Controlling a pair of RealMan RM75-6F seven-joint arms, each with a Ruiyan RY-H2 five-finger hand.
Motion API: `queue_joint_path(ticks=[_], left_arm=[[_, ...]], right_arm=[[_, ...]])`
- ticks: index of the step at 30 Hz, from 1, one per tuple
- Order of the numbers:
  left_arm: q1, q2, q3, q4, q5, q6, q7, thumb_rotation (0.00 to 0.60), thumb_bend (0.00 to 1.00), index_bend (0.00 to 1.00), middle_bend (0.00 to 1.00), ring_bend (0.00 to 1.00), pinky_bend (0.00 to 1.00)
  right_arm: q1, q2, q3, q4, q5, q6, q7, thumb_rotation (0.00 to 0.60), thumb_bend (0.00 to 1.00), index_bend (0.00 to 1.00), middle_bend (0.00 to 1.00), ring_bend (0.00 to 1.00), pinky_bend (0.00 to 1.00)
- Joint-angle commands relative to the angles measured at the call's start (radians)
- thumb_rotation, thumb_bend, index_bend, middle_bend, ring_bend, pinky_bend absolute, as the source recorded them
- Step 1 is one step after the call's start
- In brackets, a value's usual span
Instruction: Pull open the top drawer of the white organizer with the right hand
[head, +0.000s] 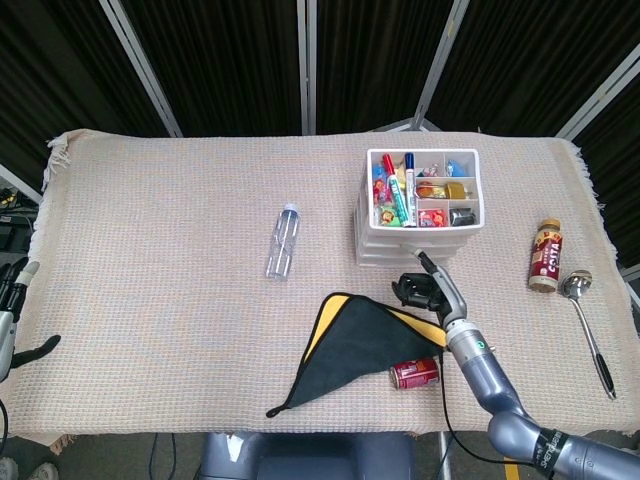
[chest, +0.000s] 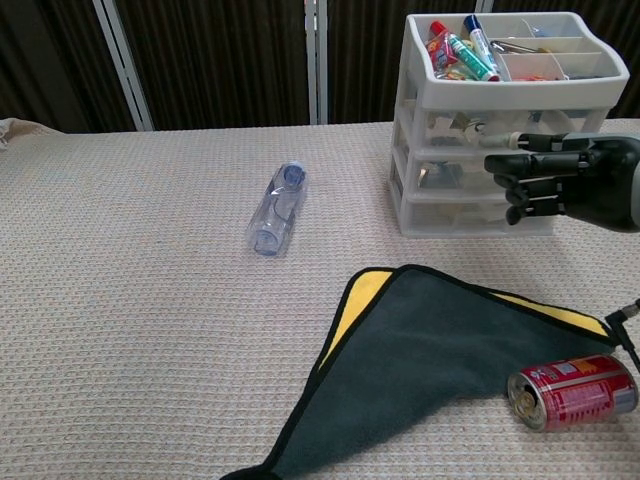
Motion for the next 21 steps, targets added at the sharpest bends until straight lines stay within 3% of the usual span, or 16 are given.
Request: queue_joint_path(ticks=[1, 21], left_arm=[[0.001, 0.001, 0.000, 0.000, 0.000, 0.001, -0.001, 0.600, 0.10, 0.00, 0.00, 0.00, 0.00], [-0.001, 0.004, 0.001, 0.003, 0.002, -0.002, -0.008, 0.600, 0.10, 0.00, 0.00, 0.00, 0.00]], right_arm=[[0.002, -0.006, 0.005, 0.008, 0.002, -0.009, 0.009, 0.600, 0.33, 0.17, 0.72, 0.74, 0.62], [0.010, -0.047, 0.039, 0.053, 0.001, -0.040, 0.071, 0.600, 0.33, 0.18, 0.72, 0.74, 0.62]])
